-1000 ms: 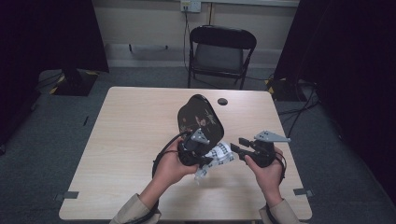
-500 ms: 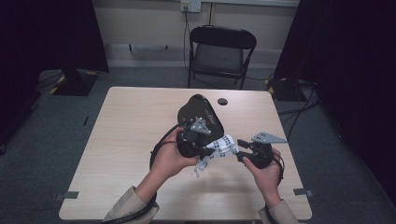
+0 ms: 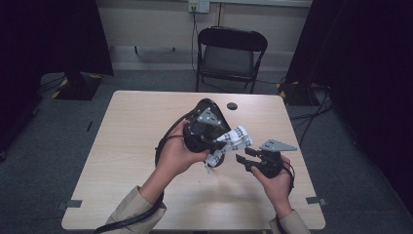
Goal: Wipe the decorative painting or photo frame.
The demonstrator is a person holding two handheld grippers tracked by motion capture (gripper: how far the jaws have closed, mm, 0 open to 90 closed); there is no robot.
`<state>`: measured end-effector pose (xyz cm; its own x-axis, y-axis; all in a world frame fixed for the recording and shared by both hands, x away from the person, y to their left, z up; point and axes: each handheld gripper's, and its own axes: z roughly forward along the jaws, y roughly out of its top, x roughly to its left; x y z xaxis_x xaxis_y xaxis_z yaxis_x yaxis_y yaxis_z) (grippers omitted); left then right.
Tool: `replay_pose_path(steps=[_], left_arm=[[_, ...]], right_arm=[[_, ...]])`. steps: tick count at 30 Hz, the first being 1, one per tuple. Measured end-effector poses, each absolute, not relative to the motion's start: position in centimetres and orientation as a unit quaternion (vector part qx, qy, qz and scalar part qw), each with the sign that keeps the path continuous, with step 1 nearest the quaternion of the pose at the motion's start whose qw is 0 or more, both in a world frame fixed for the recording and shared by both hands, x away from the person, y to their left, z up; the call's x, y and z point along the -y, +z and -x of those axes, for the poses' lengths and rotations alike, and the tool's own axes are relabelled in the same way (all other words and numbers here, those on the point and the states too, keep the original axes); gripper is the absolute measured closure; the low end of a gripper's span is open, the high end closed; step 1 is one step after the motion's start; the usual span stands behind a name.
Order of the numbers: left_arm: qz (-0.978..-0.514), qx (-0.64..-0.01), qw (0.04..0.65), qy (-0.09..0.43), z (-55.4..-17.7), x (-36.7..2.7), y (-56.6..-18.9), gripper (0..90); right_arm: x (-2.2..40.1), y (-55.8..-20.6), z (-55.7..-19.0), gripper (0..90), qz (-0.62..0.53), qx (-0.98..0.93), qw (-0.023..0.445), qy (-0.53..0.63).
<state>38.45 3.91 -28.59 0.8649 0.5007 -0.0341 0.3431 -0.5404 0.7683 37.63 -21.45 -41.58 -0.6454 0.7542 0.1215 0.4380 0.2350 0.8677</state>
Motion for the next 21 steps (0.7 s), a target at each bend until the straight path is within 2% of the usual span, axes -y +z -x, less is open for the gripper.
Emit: replay_pose_path(steps=[11, 21], left_arm=[[-0.861, -0.279, 0.407, 0.124, -40.1, -4.9, -27.0, 75.0], [-0.858, -0.286, 0.402, 0.142, -40.8, -5.0, -26.3, 75.1]], right_arm=[[20.6, -41.2, -37.3, 49.0, -0.360, -0.780, 0.153, 0.488], [19.3, -41.2, -37.4, 49.0, -0.348, -0.788, 0.145, 0.487]])
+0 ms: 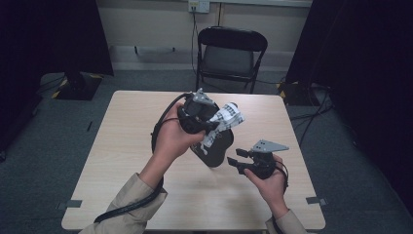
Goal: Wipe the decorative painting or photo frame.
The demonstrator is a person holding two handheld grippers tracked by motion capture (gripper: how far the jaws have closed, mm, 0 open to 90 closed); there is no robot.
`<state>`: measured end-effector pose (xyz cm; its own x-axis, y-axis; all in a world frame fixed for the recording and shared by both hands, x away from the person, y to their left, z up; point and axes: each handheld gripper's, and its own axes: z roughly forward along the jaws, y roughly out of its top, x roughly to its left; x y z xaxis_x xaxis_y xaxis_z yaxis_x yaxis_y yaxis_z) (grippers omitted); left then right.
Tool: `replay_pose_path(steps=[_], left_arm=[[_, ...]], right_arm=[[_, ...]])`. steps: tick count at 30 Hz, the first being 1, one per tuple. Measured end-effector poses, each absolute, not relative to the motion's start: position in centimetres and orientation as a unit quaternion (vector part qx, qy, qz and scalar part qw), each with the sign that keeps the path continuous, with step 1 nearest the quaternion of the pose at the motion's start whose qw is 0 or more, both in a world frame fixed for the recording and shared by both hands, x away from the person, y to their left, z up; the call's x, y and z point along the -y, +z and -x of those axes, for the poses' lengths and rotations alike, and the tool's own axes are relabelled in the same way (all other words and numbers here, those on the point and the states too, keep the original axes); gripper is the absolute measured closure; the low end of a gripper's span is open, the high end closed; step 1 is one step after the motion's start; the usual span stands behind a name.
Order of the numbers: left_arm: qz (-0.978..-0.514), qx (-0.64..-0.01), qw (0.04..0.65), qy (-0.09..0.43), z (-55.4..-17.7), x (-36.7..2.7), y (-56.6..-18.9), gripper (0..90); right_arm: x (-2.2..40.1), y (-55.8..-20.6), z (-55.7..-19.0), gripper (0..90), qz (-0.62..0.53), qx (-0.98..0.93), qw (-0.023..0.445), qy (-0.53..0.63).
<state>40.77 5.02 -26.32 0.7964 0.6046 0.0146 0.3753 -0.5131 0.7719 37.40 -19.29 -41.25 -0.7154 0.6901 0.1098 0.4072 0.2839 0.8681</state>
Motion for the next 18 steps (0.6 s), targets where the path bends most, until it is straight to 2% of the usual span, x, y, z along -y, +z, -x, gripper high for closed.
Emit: replay_pose_path(steps=[6, 18], left_arm=[[-0.853, -0.292, 0.406, 0.151, -40.7, -5.2, -26.3, 75.1], [-0.850, -0.294, 0.410, 0.148, -40.9, -5.5, -26.5, 75.1]], right_arm=[[18.2, -41.4, -37.8, 50.4, -0.340, -0.793, 0.140, 0.485], [16.5, -41.5, -38.3, 61.5, -0.337, -0.795, 0.136, 0.486]])
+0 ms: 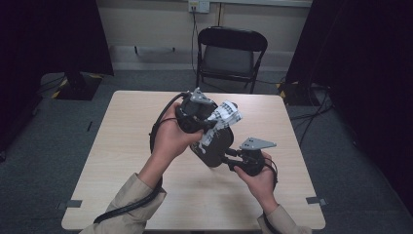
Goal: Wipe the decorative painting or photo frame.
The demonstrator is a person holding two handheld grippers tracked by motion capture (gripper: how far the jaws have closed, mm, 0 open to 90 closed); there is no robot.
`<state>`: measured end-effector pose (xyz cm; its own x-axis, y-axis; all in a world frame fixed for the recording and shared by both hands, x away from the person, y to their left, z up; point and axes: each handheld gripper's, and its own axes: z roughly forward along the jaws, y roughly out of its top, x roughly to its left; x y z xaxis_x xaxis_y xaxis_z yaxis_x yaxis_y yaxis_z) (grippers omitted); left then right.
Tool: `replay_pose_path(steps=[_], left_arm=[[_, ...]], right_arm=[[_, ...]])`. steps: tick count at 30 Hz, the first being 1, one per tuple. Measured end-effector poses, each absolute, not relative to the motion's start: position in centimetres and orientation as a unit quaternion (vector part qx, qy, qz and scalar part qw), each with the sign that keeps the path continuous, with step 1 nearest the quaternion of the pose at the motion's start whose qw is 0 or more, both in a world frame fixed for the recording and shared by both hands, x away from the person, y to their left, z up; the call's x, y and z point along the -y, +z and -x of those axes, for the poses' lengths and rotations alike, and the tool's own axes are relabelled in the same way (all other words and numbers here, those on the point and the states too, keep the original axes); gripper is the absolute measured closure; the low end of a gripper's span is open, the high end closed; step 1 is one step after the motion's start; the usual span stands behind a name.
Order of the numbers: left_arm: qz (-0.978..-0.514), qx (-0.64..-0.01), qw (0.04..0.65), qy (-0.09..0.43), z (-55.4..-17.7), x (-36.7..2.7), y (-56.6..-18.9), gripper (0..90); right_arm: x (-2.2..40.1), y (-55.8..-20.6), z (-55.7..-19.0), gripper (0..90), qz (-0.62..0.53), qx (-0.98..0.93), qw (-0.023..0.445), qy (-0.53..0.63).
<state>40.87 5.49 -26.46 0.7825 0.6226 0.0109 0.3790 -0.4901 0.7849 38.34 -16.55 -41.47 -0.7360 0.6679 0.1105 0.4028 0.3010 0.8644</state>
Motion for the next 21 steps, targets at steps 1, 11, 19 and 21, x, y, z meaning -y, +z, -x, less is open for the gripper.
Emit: replay_pose_path(steps=[1, 11, 19, 21], left_arm=[[-0.850, -0.295, 0.410, 0.149, -40.9, -5.5, -26.4, 75.1], [-0.849, -0.296, 0.409, 0.156, -41.4, -5.6, -26.1, 75.1], [-0.843, -0.307, 0.409, 0.165, -41.9, -6.2, -25.7, 75.1], [-0.843, -0.307, 0.407, 0.171, -42.1, -6.3, -25.6, 75.1]], right_arm=[[16.4, -41.4, -38.4, 63.4, -0.340, -0.793, 0.142, 0.486], [16.5, -41.6, -38.7, 77.2, -0.356, -0.792, 0.142, 0.476], [16.6, -41.6, -38.8, 78.7, -0.372, -0.782, 0.134, 0.481], [16.7, -41.7, -38.9, 78.8, -0.376, -0.780, 0.132, 0.482]])
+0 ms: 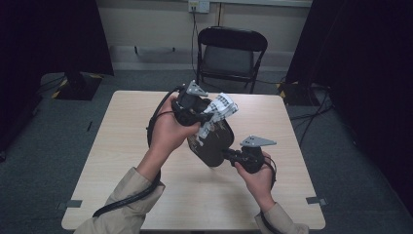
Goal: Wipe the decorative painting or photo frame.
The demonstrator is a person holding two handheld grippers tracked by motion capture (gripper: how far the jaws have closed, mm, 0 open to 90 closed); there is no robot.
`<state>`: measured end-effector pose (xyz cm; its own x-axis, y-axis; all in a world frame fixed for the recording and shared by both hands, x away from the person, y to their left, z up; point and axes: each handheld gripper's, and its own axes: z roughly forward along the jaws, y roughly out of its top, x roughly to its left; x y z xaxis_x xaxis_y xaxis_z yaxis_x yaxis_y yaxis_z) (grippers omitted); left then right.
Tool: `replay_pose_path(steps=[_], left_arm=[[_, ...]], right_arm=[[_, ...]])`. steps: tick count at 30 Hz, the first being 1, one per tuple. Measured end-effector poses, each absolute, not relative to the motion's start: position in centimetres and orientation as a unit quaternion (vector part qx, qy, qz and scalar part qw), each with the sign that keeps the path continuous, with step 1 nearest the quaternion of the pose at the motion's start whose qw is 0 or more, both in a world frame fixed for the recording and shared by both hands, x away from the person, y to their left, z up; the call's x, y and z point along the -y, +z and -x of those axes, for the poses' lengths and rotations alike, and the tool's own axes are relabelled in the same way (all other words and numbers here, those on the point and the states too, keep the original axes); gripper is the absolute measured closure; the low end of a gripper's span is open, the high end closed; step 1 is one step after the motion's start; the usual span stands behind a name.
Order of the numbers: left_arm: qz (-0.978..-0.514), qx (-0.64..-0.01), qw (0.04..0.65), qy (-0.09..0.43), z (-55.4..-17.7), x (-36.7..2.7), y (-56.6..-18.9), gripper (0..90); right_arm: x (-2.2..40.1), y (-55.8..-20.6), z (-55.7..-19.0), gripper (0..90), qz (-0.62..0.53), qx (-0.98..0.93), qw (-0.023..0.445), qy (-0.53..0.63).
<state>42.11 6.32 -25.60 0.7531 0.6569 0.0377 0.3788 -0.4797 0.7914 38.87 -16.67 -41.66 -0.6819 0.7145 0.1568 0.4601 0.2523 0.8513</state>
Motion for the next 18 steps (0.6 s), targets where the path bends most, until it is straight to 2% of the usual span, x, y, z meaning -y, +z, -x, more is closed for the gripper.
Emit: replay_pose_path(steps=[18], left_arm=[[-0.833, -0.335, 0.394, 0.195, -43.7, -7.4, -25.4, 75.3]], right_arm=[[17.9, -41.8, -38.7, 79.2, -0.383, -0.778, 0.125, 0.482]])
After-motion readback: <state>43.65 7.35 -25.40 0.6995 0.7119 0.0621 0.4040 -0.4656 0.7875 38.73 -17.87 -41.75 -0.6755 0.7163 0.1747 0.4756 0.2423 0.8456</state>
